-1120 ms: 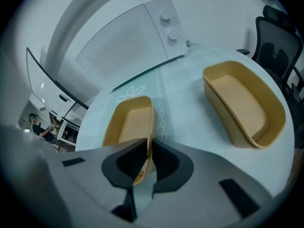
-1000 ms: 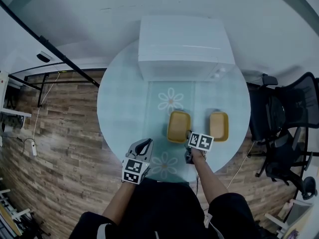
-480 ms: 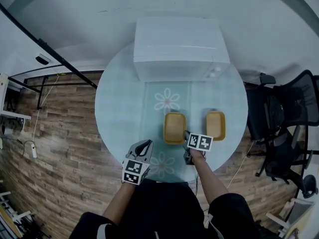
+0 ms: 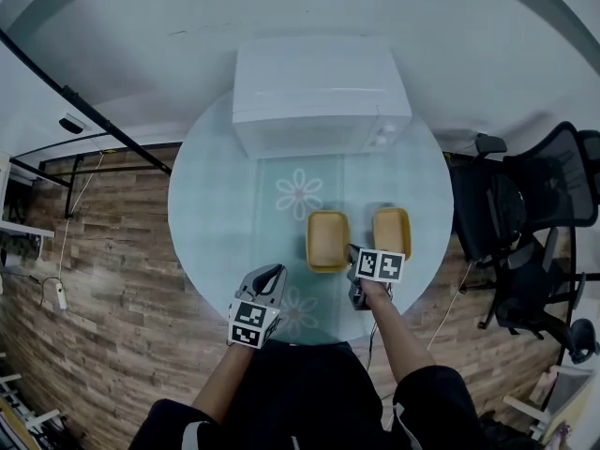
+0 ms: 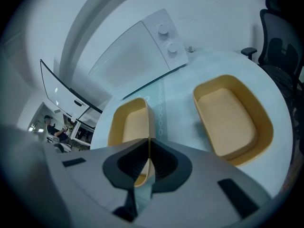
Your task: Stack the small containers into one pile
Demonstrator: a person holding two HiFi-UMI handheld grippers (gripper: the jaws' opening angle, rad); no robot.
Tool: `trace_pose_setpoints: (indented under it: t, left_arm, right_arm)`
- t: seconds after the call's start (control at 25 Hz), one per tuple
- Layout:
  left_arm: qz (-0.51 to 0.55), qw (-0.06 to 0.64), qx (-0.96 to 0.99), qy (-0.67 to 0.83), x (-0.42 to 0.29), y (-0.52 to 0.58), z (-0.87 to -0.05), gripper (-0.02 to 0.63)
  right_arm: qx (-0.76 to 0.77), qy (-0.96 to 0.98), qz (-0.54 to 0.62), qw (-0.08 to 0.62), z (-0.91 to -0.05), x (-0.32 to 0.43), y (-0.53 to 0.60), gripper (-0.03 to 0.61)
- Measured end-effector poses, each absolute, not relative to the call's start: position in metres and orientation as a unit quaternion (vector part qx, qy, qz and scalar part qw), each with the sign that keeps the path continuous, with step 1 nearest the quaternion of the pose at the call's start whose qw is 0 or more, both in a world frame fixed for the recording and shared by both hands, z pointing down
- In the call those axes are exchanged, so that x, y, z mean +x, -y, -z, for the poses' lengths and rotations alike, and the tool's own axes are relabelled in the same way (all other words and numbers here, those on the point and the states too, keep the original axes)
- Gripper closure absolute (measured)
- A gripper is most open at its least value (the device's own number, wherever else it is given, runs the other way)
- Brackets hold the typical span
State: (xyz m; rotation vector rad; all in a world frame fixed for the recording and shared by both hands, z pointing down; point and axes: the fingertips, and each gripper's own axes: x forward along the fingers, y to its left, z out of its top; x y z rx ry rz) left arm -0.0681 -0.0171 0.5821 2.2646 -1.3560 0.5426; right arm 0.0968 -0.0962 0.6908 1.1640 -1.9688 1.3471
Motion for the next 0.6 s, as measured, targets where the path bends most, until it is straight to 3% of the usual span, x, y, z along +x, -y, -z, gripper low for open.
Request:
trace_pose_setpoints:
  t: [0.6]
  left_arm:
    - [-0.206, 0.212, 0.837, 0.46, 0.001, 0.023, -0.581, 0.589]
  right_arm:
    - [0.431, 0.725, -0.491, 0.219, -0.666, 0.172, 0.105, 0.545]
